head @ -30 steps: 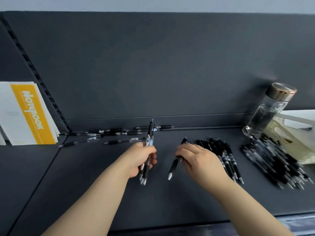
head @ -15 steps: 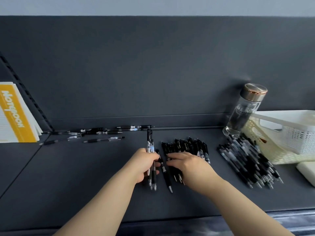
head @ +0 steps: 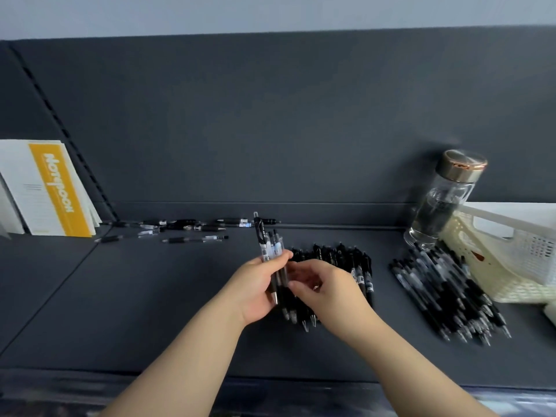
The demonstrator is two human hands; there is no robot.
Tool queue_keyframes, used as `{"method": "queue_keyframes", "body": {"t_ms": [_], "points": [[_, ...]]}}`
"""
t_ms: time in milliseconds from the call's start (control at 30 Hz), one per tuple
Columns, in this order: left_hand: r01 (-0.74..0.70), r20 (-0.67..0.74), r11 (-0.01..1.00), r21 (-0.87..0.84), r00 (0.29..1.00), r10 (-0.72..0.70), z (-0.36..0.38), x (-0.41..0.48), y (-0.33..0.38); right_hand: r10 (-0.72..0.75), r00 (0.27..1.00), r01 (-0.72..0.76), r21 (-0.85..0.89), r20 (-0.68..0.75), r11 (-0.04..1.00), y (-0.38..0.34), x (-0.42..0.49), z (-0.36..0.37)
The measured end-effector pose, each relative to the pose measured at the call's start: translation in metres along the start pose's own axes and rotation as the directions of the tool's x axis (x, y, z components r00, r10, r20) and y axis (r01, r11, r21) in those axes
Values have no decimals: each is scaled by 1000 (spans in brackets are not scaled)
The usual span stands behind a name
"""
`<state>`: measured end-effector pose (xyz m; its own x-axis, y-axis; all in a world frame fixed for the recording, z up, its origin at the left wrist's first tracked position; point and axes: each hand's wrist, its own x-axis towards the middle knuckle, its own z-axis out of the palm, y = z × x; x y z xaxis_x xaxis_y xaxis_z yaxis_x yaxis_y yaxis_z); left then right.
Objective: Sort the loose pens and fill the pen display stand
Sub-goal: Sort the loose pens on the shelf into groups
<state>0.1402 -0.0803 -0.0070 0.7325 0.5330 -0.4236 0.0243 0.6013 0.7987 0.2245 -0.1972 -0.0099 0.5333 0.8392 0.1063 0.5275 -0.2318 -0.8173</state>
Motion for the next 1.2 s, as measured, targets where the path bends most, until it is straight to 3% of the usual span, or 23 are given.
{"method": "queue_keyframes", "body": {"t_ms": [133,300,533,667,800,933,1033,1200], "points": [[20,110,999,-29,994,-17,8,-5,-4,91,996,-92,32,5,995,0,2,3],[55,192,996,-74,981,-40,7,-4,-6,212,976,-219,310,58,925,2,3,-5],[92,231,995,-37,969,-81,15,3,-5,177,981,-191,241,78,951,7,3,-14],[89,217,994,-69,973,-73,21,7,-3,170,983,-186,421,76,888,9,5,-19],[104,223,993,-61,971,-89,28,7,-5,117,986,-136,160,123,978,13,6,-13],[101,216,994,-45,972,-89,34,5,-8,146,982,-160,122,118,980,16,5,-14],[18,128,1000,9,992,-19,42,5,-13,176,982,-183,97,75,978,19,3,-22],[-61,-42,975,215,997,72,57,9,-24,275,960,-278,-101,-44,955,38,-4,-55]]}}
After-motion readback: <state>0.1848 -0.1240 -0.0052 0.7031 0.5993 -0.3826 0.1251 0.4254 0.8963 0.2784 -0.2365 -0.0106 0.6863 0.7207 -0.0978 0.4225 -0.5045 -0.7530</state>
